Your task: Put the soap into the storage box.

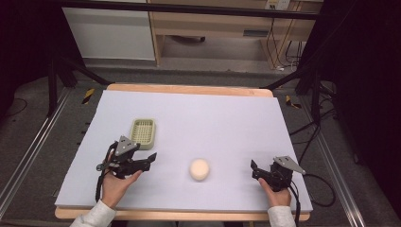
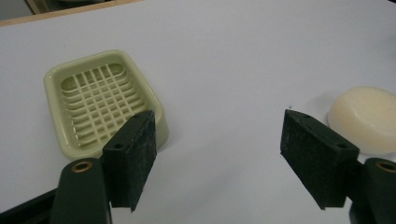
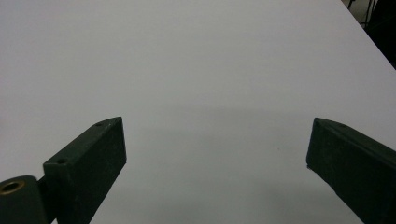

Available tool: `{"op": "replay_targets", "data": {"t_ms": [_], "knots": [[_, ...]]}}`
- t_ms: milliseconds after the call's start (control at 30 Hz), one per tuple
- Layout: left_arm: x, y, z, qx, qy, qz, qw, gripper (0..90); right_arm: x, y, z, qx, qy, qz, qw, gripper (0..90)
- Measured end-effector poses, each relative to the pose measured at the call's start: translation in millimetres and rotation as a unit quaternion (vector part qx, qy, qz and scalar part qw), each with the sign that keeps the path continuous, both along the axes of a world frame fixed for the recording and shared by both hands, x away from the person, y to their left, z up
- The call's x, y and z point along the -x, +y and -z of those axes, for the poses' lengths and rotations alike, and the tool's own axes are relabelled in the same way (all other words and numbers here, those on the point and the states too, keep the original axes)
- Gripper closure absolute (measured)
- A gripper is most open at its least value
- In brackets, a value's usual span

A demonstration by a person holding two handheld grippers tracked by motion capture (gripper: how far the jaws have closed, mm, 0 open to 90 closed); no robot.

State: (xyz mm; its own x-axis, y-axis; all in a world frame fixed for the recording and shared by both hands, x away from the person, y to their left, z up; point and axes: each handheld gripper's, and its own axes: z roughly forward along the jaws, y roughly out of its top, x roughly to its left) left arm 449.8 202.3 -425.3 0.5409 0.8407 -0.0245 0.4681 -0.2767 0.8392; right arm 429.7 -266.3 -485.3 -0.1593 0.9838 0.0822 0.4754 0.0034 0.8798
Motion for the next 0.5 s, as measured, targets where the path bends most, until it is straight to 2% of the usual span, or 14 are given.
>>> {"op": "replay_targets", "data": {"t_ms": [233, 500], "knots": [[-2.5, -13.7, 0.9, -0.008, 0.001, 0.011, 0.9999, 26.6, 0.1, -1.2, 0.0, -0.004, -0.001, 0.0, 1.0, 5.4], [-5.4, -25.3, 1.8, -0.003, 0.006, 0.02, 0.9998, 26.1, 0.1, -0.9, -0.2, -0.005, 0.0, -0.001, 1.0, 5.4]]}}
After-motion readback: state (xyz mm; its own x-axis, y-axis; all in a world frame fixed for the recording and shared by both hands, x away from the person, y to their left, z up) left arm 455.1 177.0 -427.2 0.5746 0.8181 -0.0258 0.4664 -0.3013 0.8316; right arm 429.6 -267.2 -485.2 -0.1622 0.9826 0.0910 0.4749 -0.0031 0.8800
